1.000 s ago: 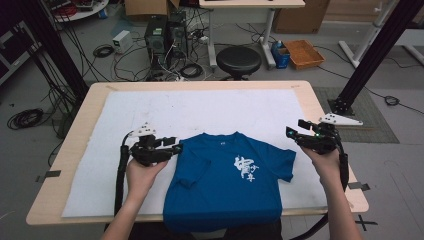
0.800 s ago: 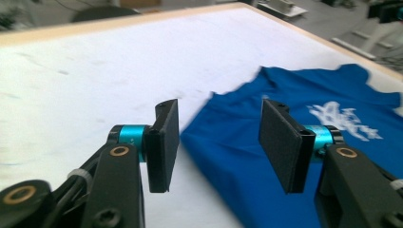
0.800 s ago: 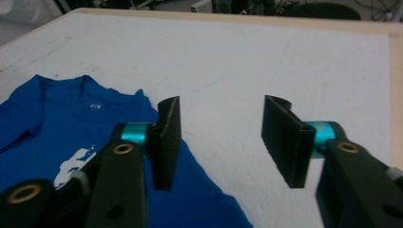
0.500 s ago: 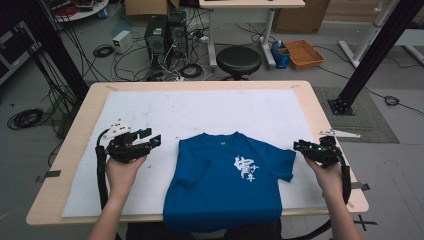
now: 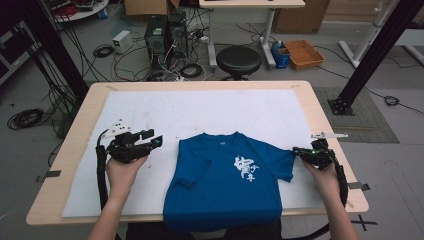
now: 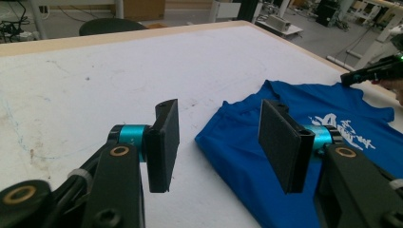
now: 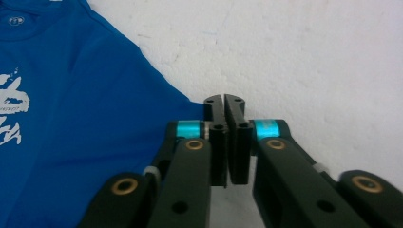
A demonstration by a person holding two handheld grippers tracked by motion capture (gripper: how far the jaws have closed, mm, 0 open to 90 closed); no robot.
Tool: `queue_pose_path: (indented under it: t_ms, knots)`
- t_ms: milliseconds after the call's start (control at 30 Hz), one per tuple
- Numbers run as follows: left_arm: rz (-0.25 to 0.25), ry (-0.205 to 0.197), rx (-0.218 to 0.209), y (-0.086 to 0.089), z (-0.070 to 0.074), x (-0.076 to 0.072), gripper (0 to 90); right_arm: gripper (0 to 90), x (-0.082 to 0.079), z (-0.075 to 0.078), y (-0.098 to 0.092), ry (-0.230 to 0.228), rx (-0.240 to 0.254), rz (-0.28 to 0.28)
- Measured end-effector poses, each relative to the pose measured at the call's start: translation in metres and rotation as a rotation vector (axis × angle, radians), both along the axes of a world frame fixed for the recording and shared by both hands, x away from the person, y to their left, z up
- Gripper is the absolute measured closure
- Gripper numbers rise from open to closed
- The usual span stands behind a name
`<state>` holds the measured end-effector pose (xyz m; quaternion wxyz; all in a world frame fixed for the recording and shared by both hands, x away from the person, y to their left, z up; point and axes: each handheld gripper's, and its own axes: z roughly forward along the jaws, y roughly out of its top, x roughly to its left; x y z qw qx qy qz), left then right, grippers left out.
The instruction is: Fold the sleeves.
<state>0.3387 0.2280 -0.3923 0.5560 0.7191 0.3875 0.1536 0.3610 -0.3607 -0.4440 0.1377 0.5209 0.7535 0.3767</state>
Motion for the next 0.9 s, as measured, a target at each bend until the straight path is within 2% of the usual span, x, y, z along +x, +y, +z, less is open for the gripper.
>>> queue_pose_path:
  t_ms: [200, 300, 367, 500, 600, 667, 733, 900]
  knots:
    - [-0.008, -0.002, -0.012, 0.0, 0.001, -0.001, 49.7, 89.4, -0.008, 0.013, -0.002, -0.048, 0.036, -0.006]
    - [-0.013, -0.003, -0.015, 0.0, 0.002, -0.001, 49.7, 89.4, -0.015, 0.03, 0.006, -0.088, 0.026, 0.016]
    - [-0.028, -0.011, -0.011, 0.0, 0.003, -0.001, 52.2, 89.5, -0.021, 0.043, 0.017, -0.121, 0.02, 0.055]
    - [-0.041, -0.021, -0.013, -0.002, 0.005, -0.002, 53.6, 89.5, -0.033, 0.067, 0.048, -0.167, -0.019, 0.143]
    - [-0.047, -0.021, -0.017, -0.003, 0.006, -0.003, 53.5, 89.4, -0.04, 0.078, 0.076, -0.195, -0.083, 0.192]
    - [-0.054, -0.017, -0.018, -0.003, 0.006, -0.003, 53.5, 89.4, -0.044, 0.085, 0.101, -0.22, -0.162, 0.231]
    - [-0.059, -0.013, -0.018, -0.005, 0.006, -0.003, 53.5, 89.4, -0.045, 0.087, 0.122, -0.234, -0.224, 0.258]
    - [-0.071, -0.007, -0.013, -0.008, 0.005, -0.003, 53.5, 89.3, -0.037, 0.076, 0.167, -0.221, -0.248, 0.325]
